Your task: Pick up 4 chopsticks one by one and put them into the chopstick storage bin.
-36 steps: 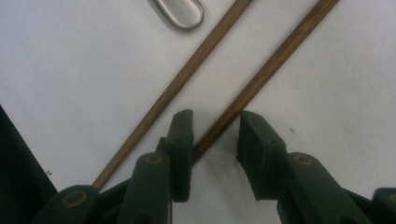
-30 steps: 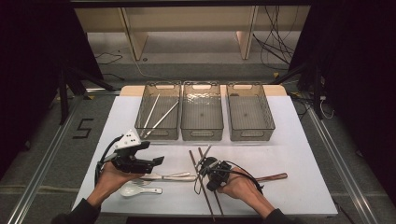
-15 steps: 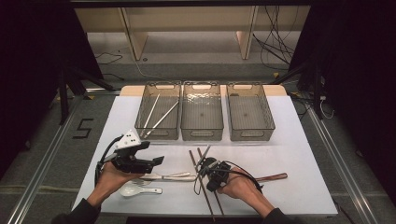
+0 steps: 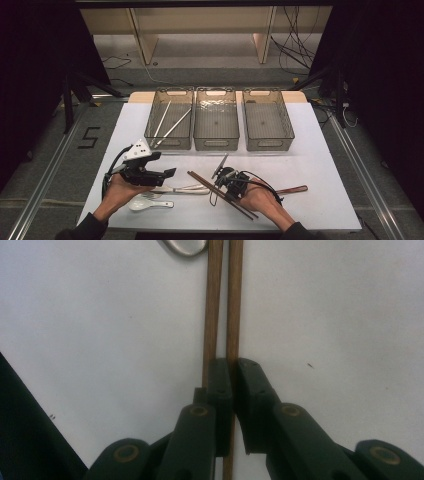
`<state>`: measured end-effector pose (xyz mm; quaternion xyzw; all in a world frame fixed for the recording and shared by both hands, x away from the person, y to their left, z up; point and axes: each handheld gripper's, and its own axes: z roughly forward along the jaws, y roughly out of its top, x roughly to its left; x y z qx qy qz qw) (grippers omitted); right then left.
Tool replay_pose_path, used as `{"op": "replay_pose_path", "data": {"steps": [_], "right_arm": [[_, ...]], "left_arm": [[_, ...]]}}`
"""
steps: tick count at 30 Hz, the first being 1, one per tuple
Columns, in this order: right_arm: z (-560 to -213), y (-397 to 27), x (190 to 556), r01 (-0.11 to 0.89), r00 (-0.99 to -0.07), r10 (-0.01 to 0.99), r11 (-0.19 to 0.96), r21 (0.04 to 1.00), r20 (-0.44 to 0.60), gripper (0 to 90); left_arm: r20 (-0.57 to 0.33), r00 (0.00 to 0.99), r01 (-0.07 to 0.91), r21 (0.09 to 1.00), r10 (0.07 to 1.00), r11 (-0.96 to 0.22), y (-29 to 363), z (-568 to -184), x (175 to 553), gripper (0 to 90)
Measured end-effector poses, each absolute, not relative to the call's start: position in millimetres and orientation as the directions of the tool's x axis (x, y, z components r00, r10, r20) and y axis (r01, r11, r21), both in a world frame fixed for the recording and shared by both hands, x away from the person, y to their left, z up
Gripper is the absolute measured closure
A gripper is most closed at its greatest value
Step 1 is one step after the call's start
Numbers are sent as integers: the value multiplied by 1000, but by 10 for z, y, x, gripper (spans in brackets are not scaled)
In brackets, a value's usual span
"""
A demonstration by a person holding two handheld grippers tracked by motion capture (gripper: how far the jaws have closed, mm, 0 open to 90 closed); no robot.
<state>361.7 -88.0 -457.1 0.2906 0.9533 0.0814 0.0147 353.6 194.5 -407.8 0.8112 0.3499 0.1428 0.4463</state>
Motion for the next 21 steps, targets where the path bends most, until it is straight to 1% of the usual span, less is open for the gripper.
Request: {"op": "replay_pose_path", "data": {"steps": [11, 21], "right_arm": [[-4554, -894, 3615, 532, -841, 541, 827, 181, 6, 861], [-4435, -935, 3619, 510, -851, 525, 829, 228, -3, 861]], "left_arm": [[-78, 721, 438, 821, 689, -366, 1935, -4087, 3538, 210], [-70, 739, 434, 810, 670, -395, 1912, -4097, 3536, 213]]}}
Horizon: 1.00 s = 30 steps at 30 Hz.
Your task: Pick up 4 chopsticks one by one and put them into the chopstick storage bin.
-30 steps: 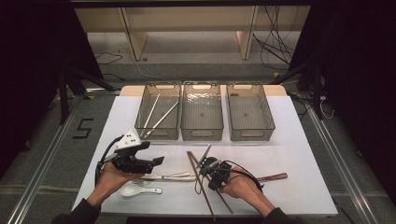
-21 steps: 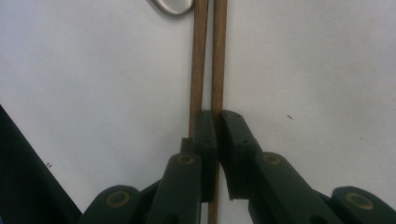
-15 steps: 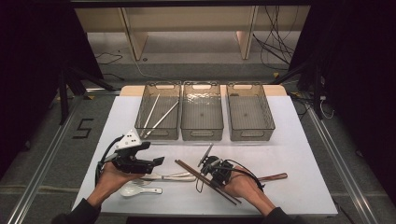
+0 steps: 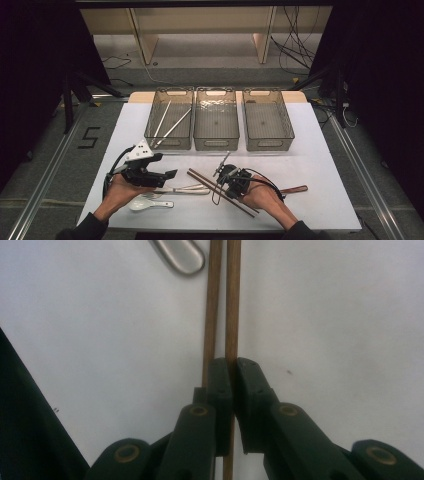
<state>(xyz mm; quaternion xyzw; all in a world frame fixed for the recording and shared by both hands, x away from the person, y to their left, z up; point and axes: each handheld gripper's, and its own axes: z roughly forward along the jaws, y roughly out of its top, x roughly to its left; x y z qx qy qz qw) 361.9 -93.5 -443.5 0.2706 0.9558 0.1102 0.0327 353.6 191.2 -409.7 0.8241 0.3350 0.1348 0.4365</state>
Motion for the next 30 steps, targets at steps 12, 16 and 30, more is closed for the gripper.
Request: {"op": "replay_pose_path", "data": {"steps": [12, 16, 30], "right_arm": [[-4173, -949, 3506, 409, -901, 432, 872, 269, -31, 862], [-4121, -931, 3450, 382, -914, 405, 883, 273, -33, 862], [-4063, -866, 3319, 276, -953, 299, 922, 270, -46, 861]], "left_arm": [[-2, 823, 378, 749, 568, -545, 1655, -4154, 3534, 213], [30, 850, 344, 723, 526, -599, 1537, -4158, 3541, 215], [62, 941, 235, 589, 334, -773, 1276, -4206, 3538, 301]]}}
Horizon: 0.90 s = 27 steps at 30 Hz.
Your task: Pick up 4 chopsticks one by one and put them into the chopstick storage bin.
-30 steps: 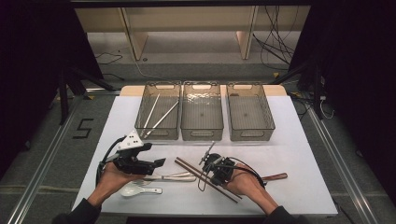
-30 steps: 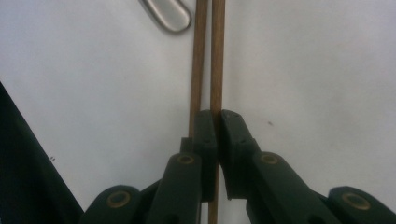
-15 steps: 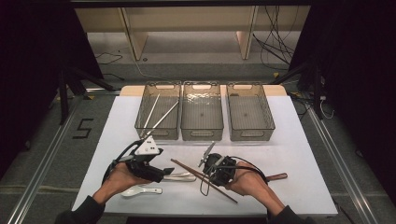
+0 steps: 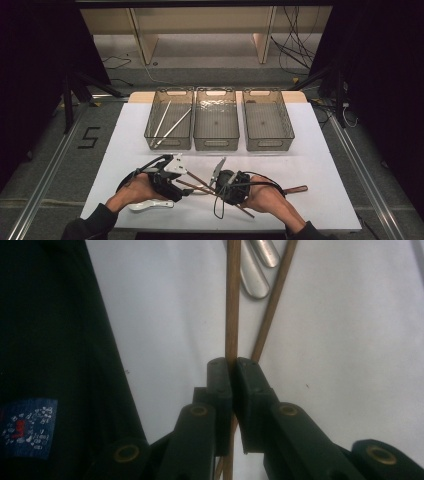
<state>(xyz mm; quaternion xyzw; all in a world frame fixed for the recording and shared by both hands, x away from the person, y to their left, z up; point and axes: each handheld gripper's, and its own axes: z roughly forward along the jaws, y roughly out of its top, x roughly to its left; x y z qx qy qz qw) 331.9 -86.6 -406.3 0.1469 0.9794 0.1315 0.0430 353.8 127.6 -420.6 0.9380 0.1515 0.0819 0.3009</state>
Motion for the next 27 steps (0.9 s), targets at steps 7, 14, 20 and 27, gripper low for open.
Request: {"op": "replay_pose_path", "data": {"steps": [7, 14, 20, 27], "right_arm": [[-4047, -874, 3298, 236, -965, 258, 937, 259, -52, 861], [-4036, -869, 3274, 218, -970, 239, 941, 258, -53, 861], [-4043, -856, 3252, 206, -972, 229, 940, 271, -56, 861], [-4038, -850, 3239, 193, -977, 211, 947, 258, -43, 861]], "left_arm": [[55, 965, 186, 540, 256, -821, 1187, -4225, 3514, 398], [56, 980, 136, 519, 193, -844, 1149, -4224, 3505, 505], [60, 988, 97, 496, 145, -863, 1088, -4244, 3469, 576], [61, 992, 66, 474, 108, -878, 1062, -4251, 3451, 682]]}}
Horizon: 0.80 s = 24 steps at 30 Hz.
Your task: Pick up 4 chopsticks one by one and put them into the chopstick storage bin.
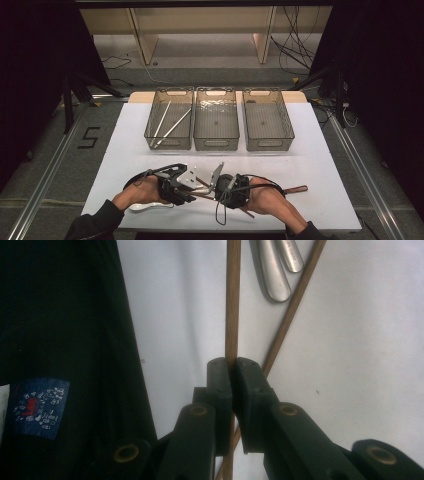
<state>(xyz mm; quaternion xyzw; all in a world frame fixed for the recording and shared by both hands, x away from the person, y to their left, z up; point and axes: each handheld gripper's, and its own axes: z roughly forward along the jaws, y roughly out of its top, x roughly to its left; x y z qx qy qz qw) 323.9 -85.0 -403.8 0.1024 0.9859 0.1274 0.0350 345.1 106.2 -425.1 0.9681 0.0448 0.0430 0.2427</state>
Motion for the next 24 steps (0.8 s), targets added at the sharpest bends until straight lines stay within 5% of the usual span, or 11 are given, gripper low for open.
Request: {"op": "replay_pose_path", "data": {"steps": [19, 24], "right_arm": [[-4053, -865, 3226, 144, -987, 157, 956, 257, -31, 841], [-4012, -924, 3309, 208, -974, 224, 931, 302, -22, 787]], "left_arm": [[44, 999, -44, 452, -26, -891, 1068, -4274, 3367, 824], [48, 999, -24, 467, -2, -884, 1106, -4260, 3406, 832]]}}
